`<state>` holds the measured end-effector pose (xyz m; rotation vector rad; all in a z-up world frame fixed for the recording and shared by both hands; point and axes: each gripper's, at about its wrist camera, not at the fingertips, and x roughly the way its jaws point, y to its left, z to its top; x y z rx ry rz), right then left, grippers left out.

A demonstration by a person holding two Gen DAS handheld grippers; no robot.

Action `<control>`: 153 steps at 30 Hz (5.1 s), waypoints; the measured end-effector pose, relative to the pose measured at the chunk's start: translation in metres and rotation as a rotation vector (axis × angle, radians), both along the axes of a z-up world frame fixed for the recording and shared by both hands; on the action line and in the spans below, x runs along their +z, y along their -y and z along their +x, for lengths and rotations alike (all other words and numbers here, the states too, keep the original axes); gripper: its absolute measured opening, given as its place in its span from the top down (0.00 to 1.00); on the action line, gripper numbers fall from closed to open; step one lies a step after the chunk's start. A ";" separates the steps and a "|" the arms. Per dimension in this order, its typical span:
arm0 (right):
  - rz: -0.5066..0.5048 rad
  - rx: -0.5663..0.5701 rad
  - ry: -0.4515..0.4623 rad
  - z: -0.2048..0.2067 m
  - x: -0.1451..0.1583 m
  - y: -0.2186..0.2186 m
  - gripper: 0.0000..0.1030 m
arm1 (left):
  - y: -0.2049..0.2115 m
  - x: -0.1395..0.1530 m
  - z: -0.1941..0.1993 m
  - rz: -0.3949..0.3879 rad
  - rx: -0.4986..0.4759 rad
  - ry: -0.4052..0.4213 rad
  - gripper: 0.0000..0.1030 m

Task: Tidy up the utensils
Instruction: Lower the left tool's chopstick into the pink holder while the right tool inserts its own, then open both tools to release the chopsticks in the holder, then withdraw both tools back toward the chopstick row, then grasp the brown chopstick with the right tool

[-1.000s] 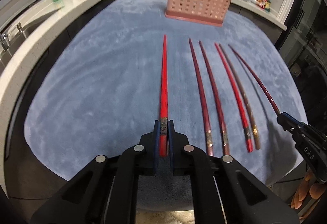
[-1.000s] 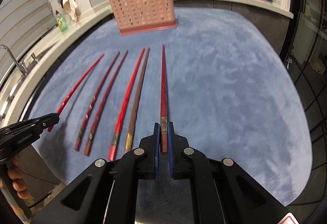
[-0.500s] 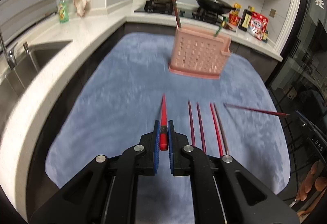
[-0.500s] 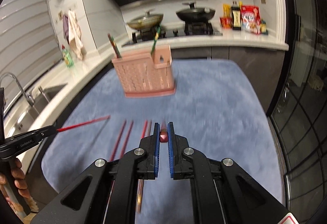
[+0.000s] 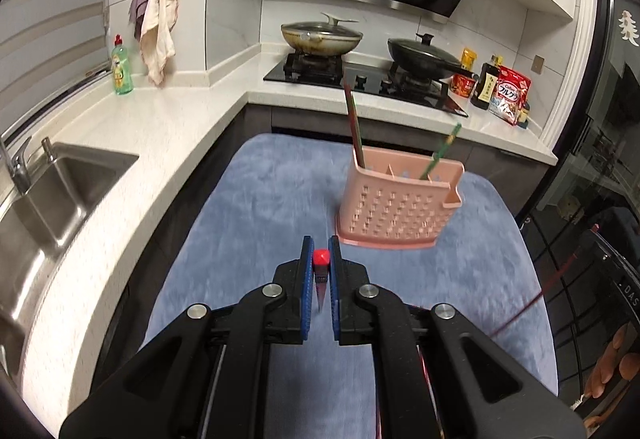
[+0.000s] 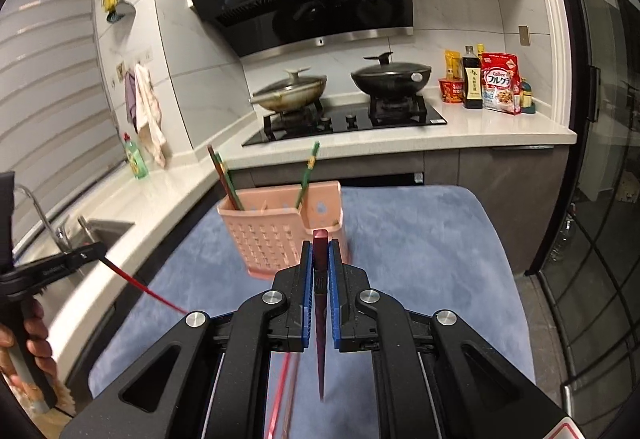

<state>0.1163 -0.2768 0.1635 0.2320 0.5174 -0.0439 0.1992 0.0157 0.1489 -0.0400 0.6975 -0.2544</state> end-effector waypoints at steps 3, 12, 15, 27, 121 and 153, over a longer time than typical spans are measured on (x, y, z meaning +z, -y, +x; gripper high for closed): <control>0.013 0.010 0.026 0.013 0.013 0.002 0.93 | 0.005 0.016 0.012 -0.013 -0.015 0.021 0.93; 0.141 0.048 0.148 0.063 0.067 0.016 0.93 | 0.019 0.089 0.045 -0.122 -0.062 0.141 0.93; 0.163 0.051 0.186 0.085 0.085 0.019 0.93 | 0.026 0.117 0.057 -0.155 -0.067 0.202 0.93; 0.154 0.013 0.208 0.168 0.091 0.024 0.93 | 0.057 0.122 0.133 -0.181 -0.043 0.239 0.93; 0.011 0.089 -0.351 -0.088 -0.162 -0.075 0.69 | 0.010 -0.158 -0.096 0.208 0.058 -0.201 0.45; 0.016 0.078 -0.435 -0.099 -0.202 -0.086 0.93 | 0.024 -0.182 -0.118 0.196 0.006 -0.264 0.31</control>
